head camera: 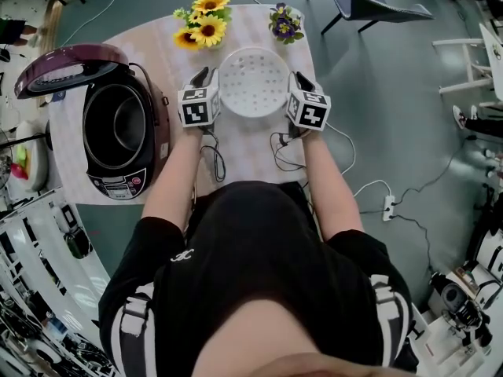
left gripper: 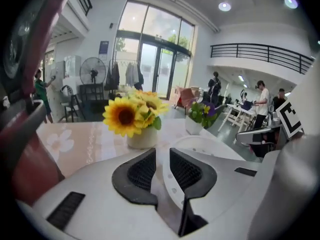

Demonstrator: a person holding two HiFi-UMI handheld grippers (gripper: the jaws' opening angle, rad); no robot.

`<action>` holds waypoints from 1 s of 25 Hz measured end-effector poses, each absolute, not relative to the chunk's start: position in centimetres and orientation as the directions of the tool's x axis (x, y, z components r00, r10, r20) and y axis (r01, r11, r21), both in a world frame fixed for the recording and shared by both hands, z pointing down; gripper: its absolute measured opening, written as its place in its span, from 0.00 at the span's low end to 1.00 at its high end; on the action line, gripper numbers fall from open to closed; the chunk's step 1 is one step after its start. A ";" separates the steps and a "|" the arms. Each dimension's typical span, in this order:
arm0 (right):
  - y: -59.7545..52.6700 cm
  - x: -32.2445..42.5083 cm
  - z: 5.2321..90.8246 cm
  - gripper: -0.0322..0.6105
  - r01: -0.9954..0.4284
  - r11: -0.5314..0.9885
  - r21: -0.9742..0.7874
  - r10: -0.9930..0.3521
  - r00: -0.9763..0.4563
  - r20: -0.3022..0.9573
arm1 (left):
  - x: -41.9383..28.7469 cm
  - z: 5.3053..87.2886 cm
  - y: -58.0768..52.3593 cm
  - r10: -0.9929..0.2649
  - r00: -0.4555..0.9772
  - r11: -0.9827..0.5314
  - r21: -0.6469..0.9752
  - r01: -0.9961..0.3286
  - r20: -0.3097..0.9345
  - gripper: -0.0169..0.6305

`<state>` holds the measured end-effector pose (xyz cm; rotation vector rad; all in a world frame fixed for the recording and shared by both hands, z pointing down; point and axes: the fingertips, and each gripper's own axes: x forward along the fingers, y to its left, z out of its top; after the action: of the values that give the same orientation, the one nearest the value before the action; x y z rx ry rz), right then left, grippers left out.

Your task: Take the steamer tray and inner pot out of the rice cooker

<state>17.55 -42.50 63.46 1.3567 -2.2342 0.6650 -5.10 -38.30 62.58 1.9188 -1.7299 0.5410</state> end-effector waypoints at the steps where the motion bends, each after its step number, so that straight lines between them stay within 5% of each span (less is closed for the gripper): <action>1: -42.7 17.5 62.3 0.10 -0.898 0.412 -0.152 -0.709 -0.421 0.565 | -5.1 61.3 -38.4 -0.816 0.108 -0.077 0.079 -0.994 0.568 0.13; 13: -41.1 16.2 43.2 0.10 -0.880 0.476 -0.014 -0.873 -0.474 0.115 | -4.7 44.2 -36.3 -0.970 0.090 -0.101 -0.040 -0.994 0.225 0.13; 25: -33.5 16.9 33.9 0.05 -0.877 0.479 0.016 -0.871 -0.478 -0.118 | -2.9 36.9 -28.1 -0.989 0.121 -0.122 -0.006 -0.993 0.088 0.03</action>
<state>16.91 -33.45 33.86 1.6481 -2.7814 -0.1200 -2.91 -28.07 36.94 2.3108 -2.0451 0.1081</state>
